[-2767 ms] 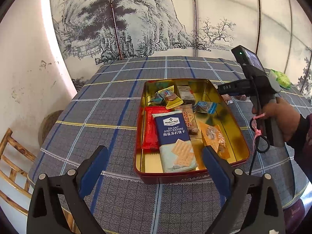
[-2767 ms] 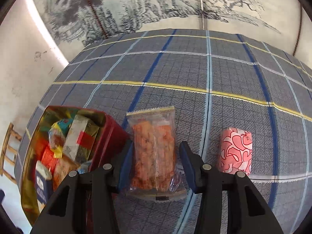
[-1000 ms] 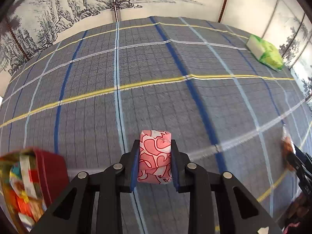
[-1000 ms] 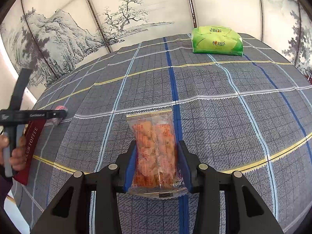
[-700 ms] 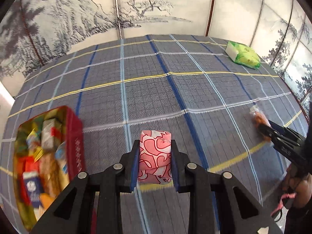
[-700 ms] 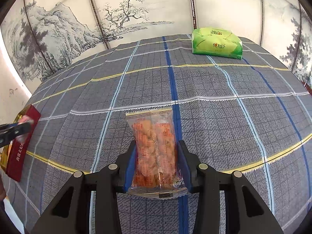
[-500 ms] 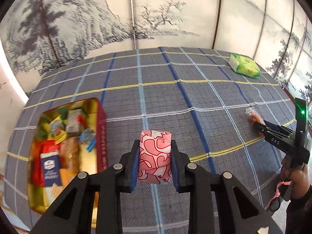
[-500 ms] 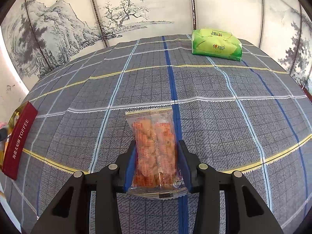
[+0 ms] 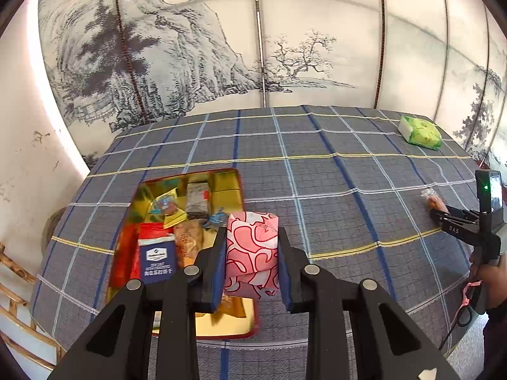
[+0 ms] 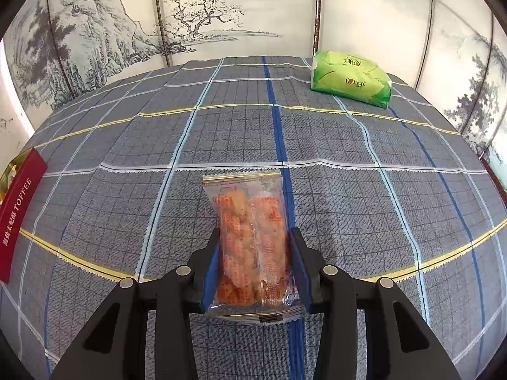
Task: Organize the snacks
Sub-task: 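Carry the pink box into the tin and open the left gripper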
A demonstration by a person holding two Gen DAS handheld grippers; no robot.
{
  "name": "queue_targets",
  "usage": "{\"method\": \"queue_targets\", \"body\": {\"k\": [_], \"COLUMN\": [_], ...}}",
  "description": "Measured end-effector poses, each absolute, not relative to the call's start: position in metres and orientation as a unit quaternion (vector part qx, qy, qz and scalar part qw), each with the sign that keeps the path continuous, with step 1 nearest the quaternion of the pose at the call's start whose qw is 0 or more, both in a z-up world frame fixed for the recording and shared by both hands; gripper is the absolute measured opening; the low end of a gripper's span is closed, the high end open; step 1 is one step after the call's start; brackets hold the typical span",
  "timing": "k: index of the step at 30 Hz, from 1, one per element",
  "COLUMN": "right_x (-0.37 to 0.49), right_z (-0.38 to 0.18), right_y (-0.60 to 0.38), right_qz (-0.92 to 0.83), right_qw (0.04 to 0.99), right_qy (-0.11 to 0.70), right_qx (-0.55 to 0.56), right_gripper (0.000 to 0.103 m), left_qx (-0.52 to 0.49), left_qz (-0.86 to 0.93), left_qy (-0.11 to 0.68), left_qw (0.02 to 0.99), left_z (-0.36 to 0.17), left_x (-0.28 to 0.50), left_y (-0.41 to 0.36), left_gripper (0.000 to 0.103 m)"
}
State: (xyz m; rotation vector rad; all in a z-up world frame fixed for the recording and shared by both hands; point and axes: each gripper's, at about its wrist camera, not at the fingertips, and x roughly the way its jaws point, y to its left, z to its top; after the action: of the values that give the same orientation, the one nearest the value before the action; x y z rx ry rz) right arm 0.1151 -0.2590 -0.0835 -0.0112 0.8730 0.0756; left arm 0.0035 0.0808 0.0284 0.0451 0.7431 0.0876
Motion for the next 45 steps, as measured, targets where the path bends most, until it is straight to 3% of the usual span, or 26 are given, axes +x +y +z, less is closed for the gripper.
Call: {"method": "queue_targets", "body": {"k": [45], "right_x": [0.116], "right_z": [-0.084], "right_y": [-0.257], "right_qz": [0.027], "right_qw": [0.905], "right_qy": [0.424], "right_qx": [-0.018], "right_gripper": [0.043], "left_qx": [0.016], "left_qz": [0.130], "left_qy": [0.305], "left_qw": [0.943], "left_z": [0.046], "left_x": [-0.026], "left_y": [0.137], "left_gripper": [0.025]}}
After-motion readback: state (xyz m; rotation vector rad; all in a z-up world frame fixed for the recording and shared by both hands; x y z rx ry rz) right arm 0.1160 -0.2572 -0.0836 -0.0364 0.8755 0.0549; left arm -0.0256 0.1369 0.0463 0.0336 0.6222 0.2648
